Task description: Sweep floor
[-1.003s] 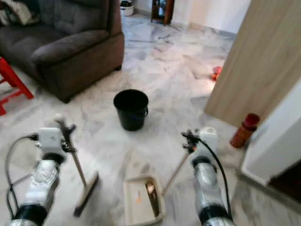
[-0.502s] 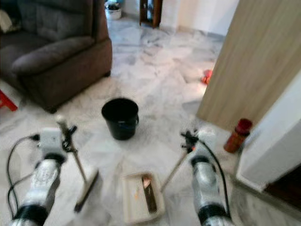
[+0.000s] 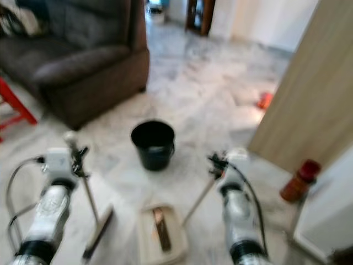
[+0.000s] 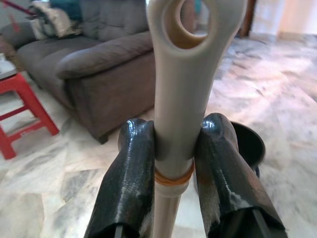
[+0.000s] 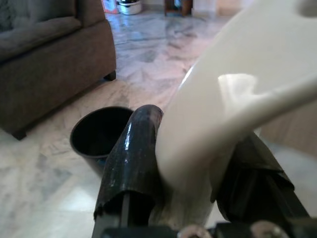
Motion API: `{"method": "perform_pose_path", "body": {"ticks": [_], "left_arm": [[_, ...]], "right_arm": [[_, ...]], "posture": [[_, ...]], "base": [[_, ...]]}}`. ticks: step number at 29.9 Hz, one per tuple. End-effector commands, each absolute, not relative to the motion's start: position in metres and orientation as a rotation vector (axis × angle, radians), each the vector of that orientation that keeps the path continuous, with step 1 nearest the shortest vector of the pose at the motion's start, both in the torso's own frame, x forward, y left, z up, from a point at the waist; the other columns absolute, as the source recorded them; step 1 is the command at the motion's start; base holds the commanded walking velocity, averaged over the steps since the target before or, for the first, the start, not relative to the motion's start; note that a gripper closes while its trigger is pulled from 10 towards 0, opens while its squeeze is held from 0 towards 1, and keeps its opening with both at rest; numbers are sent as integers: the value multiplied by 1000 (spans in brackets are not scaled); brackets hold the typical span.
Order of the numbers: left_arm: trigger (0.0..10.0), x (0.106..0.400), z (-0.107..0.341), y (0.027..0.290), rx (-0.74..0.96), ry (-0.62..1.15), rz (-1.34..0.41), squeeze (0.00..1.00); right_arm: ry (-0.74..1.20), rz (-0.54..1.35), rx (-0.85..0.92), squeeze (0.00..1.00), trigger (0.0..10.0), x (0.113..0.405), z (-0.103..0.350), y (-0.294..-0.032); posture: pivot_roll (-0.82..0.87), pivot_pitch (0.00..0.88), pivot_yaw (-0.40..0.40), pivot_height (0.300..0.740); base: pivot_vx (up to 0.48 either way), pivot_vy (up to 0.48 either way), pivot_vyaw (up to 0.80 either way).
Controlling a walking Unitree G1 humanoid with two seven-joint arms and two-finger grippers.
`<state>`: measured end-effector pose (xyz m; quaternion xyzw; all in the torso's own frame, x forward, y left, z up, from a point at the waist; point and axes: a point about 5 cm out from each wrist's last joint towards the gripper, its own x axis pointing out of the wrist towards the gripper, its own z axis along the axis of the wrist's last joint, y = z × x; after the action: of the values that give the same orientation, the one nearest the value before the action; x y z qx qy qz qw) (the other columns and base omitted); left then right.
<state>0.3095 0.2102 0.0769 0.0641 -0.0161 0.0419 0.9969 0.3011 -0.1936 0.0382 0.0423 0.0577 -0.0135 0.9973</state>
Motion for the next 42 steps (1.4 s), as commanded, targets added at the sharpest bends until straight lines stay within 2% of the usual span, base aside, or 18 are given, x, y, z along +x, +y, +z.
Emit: {"method": "perform_pose_path", "body": {"ticks": [1, 29, 42], "left_arm": [[10000, 311, 86, 218, 137, -64, 100, 0], [10000, 312, 86, 217, 136, -61, 92, 0], [10000, 312, 86, 216, 139, -68, 83, 0]], "right_arm": [[60, -3, 89, 0, 10000, 311, 52, -186], [73, 3, 111, 0, 10000, 311, 50, -185], [111, -88, 108, 0, 10000, 315, 51, -196]], "posture": [[2, 0, -55, 740], [5, 0, -55, 740], [6, 0, -54, 740]], "base": [[349, 0, 456], [351, 0, 0], [0, 0, 0]]}}
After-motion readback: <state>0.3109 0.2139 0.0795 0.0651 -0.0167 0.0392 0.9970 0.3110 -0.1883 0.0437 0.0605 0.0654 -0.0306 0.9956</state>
